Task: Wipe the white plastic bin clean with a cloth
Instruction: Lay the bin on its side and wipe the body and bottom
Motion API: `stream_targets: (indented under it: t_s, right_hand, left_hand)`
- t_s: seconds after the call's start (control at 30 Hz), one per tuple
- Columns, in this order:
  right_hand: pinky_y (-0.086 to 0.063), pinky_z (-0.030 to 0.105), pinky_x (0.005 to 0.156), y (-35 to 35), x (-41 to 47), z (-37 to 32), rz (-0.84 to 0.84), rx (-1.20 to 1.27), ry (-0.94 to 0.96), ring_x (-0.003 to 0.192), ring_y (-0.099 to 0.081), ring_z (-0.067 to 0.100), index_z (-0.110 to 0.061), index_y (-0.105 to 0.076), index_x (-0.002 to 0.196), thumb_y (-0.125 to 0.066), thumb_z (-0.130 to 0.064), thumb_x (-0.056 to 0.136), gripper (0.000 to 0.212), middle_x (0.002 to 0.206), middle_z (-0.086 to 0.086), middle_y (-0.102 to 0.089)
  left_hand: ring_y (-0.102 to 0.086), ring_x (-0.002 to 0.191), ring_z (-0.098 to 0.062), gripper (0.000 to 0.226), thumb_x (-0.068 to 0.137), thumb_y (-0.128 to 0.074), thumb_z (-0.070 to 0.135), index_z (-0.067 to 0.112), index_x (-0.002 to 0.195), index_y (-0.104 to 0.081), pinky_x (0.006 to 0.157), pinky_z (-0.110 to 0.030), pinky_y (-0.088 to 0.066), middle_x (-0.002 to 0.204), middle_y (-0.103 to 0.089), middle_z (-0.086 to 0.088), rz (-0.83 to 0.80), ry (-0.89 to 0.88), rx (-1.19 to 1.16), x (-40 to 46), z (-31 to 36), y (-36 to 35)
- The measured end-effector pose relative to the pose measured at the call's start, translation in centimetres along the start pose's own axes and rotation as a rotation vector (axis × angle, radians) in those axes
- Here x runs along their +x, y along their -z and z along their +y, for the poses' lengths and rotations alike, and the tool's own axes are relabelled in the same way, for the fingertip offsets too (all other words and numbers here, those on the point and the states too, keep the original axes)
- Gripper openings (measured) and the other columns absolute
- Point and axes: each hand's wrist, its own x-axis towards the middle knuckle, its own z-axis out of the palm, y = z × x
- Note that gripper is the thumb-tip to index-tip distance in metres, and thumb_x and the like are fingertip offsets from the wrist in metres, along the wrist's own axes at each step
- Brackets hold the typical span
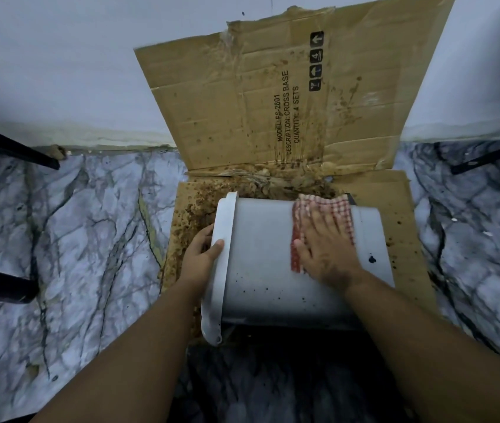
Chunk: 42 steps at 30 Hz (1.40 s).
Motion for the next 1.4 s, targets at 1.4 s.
stream_targets:
  t_s: [1.4]
  right_hand:
    - [0.010, 0.047, 0.122, -0.8, 1.5, -14.1, -0.058, 0.125, -0.042, 0.152, 0.015, 0.030, -0.015, 0.004, 0.158, -0.015, -0.043, 0.101, 0.067, 0.165, 0.008, 0.015]
  left_hand:
    - [-0.066, 0.105, -0.031, 0.033, 0.098, -0.065, 0.017, 0.025, 0.129, -0.056, 0.084, -0.043, -0.057, 0.117, -0.064, -0.007, -0.058, 0.026, -0.035, 0.9, 1.2, 0.0]
